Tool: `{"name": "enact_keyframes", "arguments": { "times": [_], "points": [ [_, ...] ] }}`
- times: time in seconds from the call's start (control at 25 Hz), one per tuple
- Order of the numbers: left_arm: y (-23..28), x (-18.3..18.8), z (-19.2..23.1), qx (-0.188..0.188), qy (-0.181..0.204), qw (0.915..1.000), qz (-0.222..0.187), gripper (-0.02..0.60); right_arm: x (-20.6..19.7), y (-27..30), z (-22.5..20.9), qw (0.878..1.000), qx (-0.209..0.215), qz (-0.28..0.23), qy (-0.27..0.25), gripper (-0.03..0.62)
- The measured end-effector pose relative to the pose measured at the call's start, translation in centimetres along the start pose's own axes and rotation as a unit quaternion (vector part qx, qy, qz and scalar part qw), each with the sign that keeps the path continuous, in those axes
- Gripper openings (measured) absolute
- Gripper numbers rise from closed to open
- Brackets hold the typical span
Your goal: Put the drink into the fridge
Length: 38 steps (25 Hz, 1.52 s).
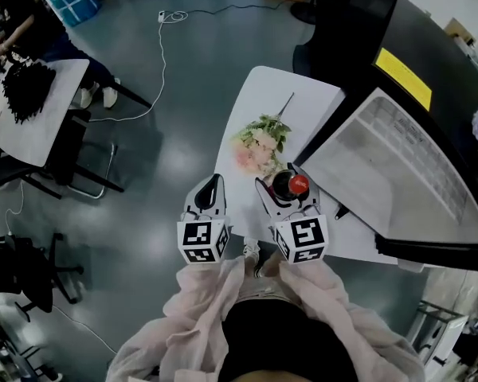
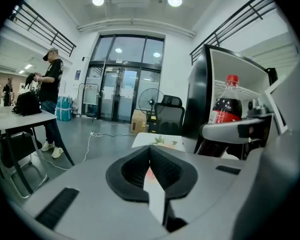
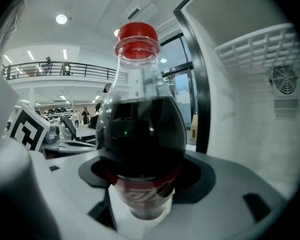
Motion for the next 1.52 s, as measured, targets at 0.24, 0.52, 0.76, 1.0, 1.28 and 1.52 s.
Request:
{"name": "enact_keyframes", "arguments": {
  "times": [0.24, 0.52, 0.76, 1.0, 1.28, 1.52],
  "points": [
    [0.4, 0.1, -2.5, -0.032, 0.014, 0.9994, -0.001, 0.011, -0.4, -2.7, -1.1, 0.999, -0.036, -0.005, 0.008, 0.308],
    [0.4, 0.2, -5.2, -0.065, 0.024, 0.9976, -0.003, 0.011, -0.6, -5.3, -1.9, 0.998, -0.066, -0.009, 0.014, 0.310],
    [0.1, 0.2, -6.7, -0.081, 0.030, 0.9963, -0.004, 0.011, -0.9, -7.2, -2.3, 0.996, -0.085, -0.009, 0.016, 0.310],
    [-0.3, 0.4, -8.7, -0.100, 0.035, 0.9944, -0.002, 0.011, -0.9, -9.8, -3.1, 0.994, -0.107, -0.009, 0.017, 0.308],
    [-0.4, 0.3, -11.1, -0.122, 0.040, 0.9917, 0.005, 0.011, -1.5, -12.3, -4.1, 0.990, -0.136, -0.006, 0.032, 0.308],
    [0.0, 0.4, -13.2, -0.144, 0.033, 0.9890, 0.007, 0.011, -1.9, -13.9, -4.9, 0.988, -0.152, -0.001, 0.039, 0.308]
  ]
}}
Point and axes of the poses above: the fingertips, and each gripper's own axes: y forward along the fingers, z to its left, x out of its top, the point moved 9 cm from there along -y, backward along the fingers, and after that the axes turned 13 degrees about x, right-handed, at the moved point
